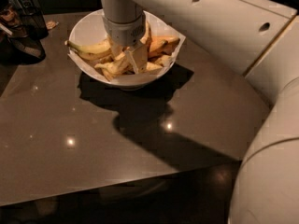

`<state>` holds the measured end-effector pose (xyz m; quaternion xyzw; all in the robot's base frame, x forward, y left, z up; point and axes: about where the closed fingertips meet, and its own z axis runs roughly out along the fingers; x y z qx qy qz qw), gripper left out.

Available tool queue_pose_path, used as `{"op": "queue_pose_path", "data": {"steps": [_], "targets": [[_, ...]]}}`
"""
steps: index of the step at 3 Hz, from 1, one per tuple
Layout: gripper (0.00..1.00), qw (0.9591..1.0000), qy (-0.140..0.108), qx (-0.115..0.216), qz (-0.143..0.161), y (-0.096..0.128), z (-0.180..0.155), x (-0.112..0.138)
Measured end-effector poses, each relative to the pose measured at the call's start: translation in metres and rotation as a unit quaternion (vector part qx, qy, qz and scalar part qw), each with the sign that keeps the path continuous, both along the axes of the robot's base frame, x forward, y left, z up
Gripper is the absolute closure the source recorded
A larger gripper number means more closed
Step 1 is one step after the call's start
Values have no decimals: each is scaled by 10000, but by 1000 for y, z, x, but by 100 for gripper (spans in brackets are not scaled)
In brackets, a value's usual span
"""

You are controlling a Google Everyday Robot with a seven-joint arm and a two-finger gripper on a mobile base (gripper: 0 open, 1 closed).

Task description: Pick banana from white bowl

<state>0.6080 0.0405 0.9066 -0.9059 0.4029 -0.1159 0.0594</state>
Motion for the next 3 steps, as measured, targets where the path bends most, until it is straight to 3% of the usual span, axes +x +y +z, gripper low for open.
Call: {"op": "queue_pose_path", "data": {"steps": [1, 2, 3], "targets": [[40, 10000, 86, 3, -48, -3, -7, 0], [58, 9997, 138, 34, -173, -5, -13, -1], [82, 9995, 20, 37, -322, -10, -10, -4]]}}
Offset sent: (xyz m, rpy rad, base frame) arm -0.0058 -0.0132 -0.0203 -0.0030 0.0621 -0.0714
